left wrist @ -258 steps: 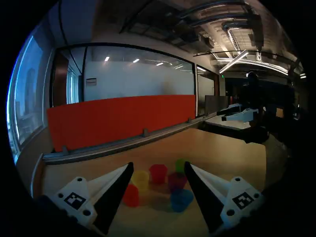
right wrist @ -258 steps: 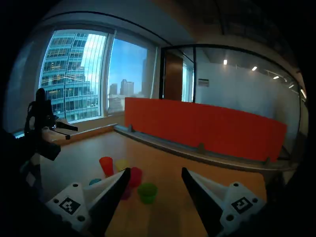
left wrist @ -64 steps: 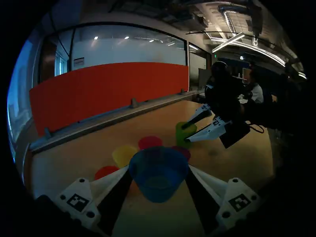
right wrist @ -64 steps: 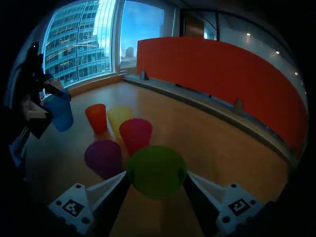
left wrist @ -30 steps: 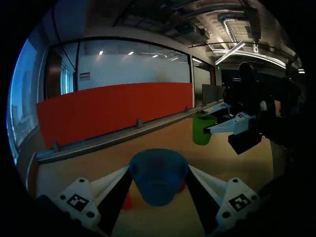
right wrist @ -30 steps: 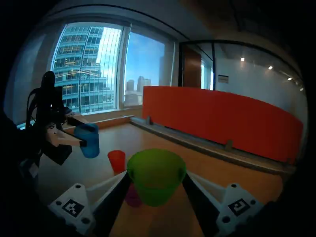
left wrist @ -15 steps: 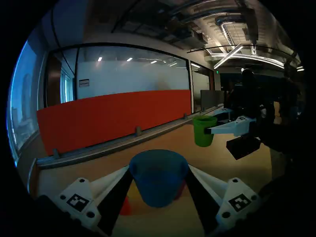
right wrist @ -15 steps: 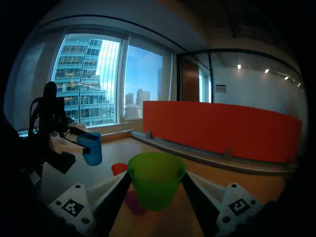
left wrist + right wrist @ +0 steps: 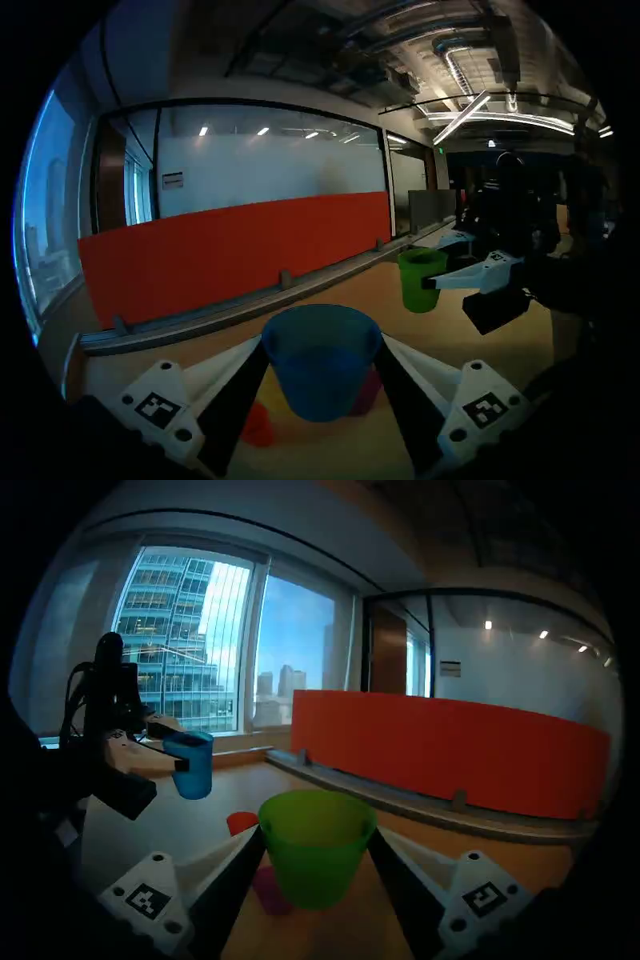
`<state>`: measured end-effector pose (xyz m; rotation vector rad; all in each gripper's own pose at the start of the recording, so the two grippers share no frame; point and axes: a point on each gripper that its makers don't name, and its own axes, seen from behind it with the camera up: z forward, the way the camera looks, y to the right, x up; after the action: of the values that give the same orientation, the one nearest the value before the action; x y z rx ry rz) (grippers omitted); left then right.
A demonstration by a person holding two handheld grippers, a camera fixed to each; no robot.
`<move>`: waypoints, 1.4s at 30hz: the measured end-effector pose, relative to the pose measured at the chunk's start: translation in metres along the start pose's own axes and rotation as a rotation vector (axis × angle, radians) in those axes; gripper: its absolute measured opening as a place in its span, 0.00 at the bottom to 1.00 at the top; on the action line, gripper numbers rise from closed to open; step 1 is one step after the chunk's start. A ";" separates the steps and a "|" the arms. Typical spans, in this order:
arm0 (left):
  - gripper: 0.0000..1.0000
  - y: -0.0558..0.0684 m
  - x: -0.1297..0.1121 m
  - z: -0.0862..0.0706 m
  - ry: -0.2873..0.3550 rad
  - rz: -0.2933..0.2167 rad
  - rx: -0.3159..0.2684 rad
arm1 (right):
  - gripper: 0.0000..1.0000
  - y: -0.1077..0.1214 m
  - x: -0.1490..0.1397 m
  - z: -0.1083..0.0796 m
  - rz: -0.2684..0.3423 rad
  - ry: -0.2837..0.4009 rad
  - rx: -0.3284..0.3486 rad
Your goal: Pour water
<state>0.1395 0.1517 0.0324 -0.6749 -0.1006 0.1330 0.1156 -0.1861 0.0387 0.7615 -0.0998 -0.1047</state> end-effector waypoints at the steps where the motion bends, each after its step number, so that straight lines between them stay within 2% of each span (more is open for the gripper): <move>1: 0.86 -0.001 0.002 0.000 0.004 0.001 0.001 | 0.91 0.000 0.000 0.000 0.000 0.001 0.001; 6: 0.86 -0.005 0.010 0.001 0.022 0.008 0.011 | 0.91 -0.002 -0.004 0.000 -0.005 0.002 0.000; 21: 0.86 -0.007 0.038 -0.004 0.070 0.050 0.018 | 0.90 -0.022 -0.016 0.005 -0.005 0.006 0.032; 42: 0.87 -0.006 0.064 -0.003 0.117 0.038 0.017 | 0.90 -0.061 -0.021 0.017 -0.005 0.015 0.106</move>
<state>0.2034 0.1550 0.0372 -0.6663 0.0258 0.1307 0.0892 -0.2386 0.0074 0.8683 -0.0900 -0.0987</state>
